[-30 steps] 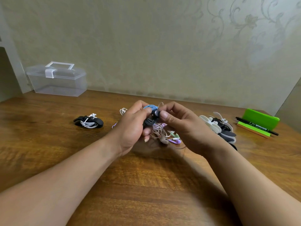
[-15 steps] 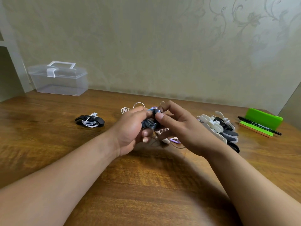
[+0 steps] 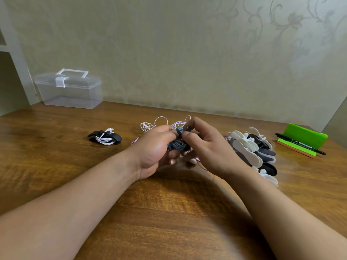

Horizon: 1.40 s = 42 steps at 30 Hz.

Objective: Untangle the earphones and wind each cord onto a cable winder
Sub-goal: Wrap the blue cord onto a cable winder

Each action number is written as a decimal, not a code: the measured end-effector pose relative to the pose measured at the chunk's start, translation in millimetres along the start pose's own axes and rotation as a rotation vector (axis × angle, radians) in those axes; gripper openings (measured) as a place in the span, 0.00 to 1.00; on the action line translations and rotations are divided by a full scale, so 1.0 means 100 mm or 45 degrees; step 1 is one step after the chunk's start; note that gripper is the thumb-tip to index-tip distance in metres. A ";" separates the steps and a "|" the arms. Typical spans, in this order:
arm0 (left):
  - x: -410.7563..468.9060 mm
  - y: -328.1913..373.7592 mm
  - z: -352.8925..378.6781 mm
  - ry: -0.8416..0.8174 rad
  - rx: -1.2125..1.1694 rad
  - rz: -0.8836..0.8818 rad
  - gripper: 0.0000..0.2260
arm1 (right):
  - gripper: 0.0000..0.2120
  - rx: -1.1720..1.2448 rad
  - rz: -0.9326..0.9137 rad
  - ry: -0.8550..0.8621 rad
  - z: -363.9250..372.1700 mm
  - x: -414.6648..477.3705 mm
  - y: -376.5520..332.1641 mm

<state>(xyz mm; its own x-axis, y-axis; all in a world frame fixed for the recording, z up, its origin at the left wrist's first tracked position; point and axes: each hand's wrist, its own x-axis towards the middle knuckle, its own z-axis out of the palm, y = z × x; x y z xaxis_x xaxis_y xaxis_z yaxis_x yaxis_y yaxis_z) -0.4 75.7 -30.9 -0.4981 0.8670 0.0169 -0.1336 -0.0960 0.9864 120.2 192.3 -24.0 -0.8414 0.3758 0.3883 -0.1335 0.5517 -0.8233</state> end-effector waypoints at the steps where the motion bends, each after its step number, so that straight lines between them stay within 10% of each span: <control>1: 0.00 0.00 0.01 -0.003 0.001 0.009 0.15 | 0.13 0.003 0.014 0.028 0.02 0.00 0.00; 15: -0.06 0.09 -0.01 -0.091 -0.063 -0.003 0.10 | 0.08 0.067 0.192 0.119 -0.02 0.05 -0.03; 22: 0.00 -0.04 -0.01 0.029 0.647 0.273 0.08 | 0.12 -0.124 0.246 0.221 0.06 0.00 -0.08; 30: -0.01 -0.01 0.01 0.044 0.182 0.232 0.10 | 0.08 -0.235 0.044 0.163 0.02 -0.02 -0.09; 42: 0.01 0.03 -0.06 0.089 0.275 0.220 0.06 | 0.08 -0.368 -0.019 0.135 -0.02 0.01 0.03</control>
<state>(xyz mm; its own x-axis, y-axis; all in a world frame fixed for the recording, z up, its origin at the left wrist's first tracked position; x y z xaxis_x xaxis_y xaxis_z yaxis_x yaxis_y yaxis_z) -6.2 73.1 -29.3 -0.5563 0.8104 0.1840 0.1402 -0.1268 0.9820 119.6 195.6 -25.0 -0.7792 0.4334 0.4528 0.0222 0.7410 -0.6711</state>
